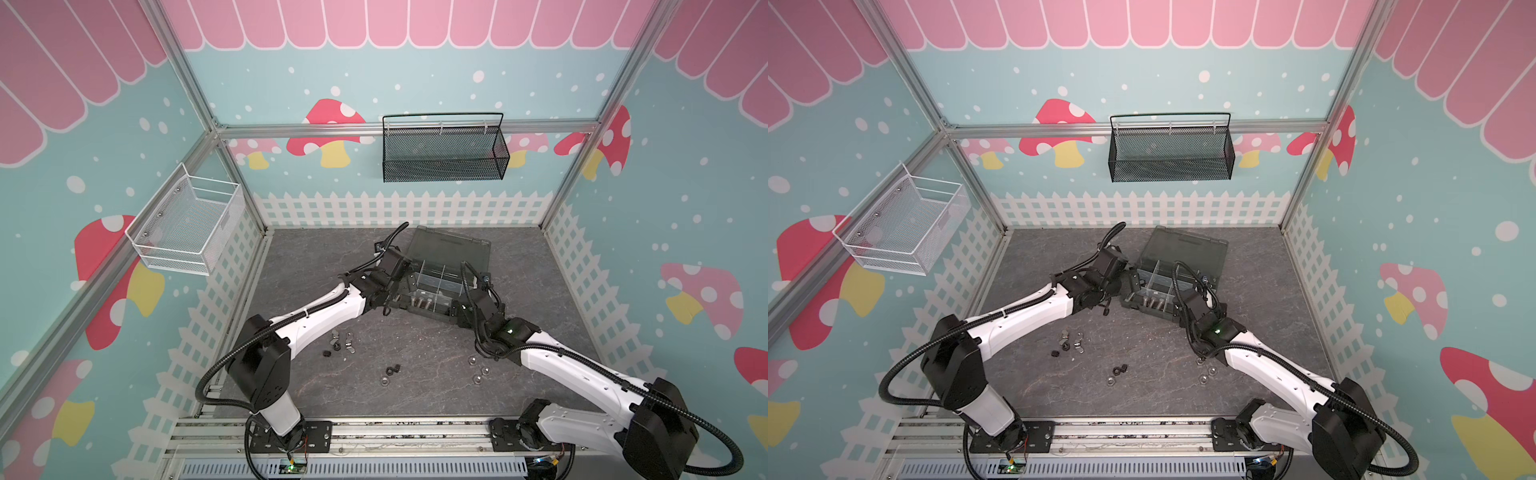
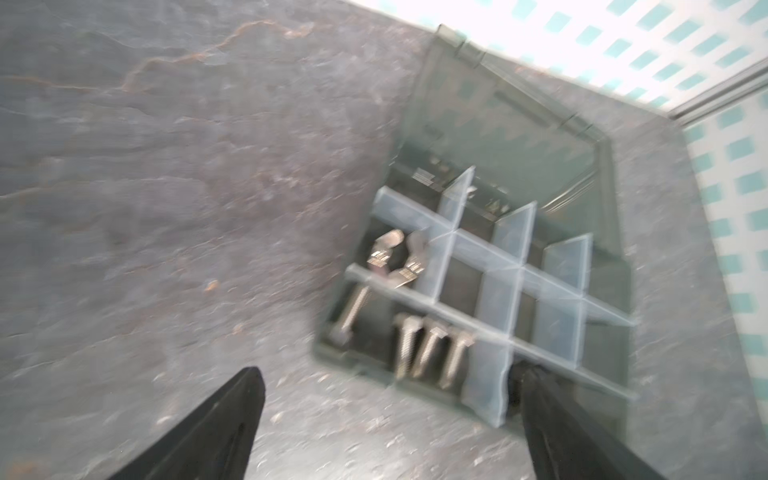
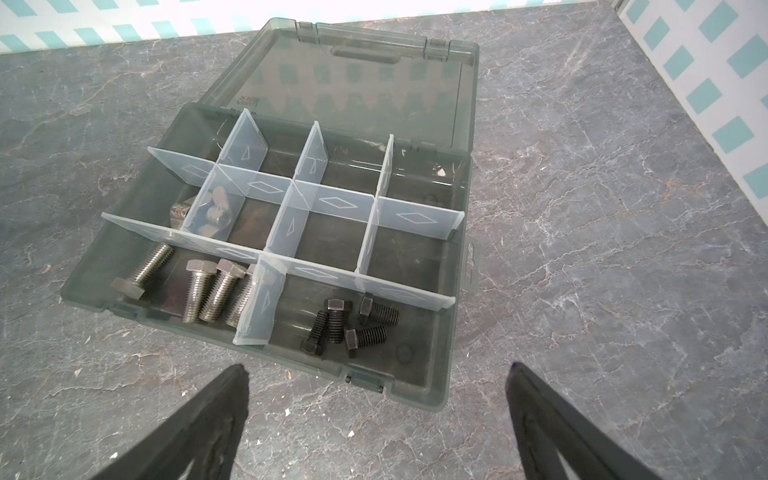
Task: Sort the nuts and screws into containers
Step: 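Withdraw the left gripper back over the remaining nuts on the table, then lower the left gripper around a third silver wing nut and close it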
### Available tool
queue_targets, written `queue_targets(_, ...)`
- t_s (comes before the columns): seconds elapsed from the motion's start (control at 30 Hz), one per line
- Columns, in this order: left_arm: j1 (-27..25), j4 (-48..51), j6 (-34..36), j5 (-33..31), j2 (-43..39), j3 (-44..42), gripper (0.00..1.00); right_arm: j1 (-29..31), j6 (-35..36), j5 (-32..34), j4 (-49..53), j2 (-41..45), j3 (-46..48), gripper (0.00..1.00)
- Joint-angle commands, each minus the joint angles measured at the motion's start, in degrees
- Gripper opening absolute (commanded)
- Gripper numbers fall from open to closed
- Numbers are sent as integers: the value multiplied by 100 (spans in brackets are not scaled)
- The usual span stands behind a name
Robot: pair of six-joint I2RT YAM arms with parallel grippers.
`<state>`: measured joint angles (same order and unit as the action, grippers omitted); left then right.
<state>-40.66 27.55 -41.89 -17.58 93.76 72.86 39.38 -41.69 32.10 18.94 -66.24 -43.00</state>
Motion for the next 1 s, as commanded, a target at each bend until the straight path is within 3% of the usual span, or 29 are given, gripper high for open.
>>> queue_targets(0.0,-22,148,-267,-274,-477,-708,100,-6,-223,51,95,85,104,98)
queue_targets(0.33,83,541,-1086,-424,-2041,-2806,100,-9,-247,50,85,156,141,98)
queue_targets(0.47,198,542,-1331,-362,-2445,-3427,92,-7,-234,52,89,163,140,98)
queue_targets(0.7,234,399,-1412,-302,-2628,-3820,77,-9,-284,48,87,190,176,98)
queue_targets(0.97,322,153,-1183,-128,-2110,-3720,63,-7,-280,61,95,225,178,98)
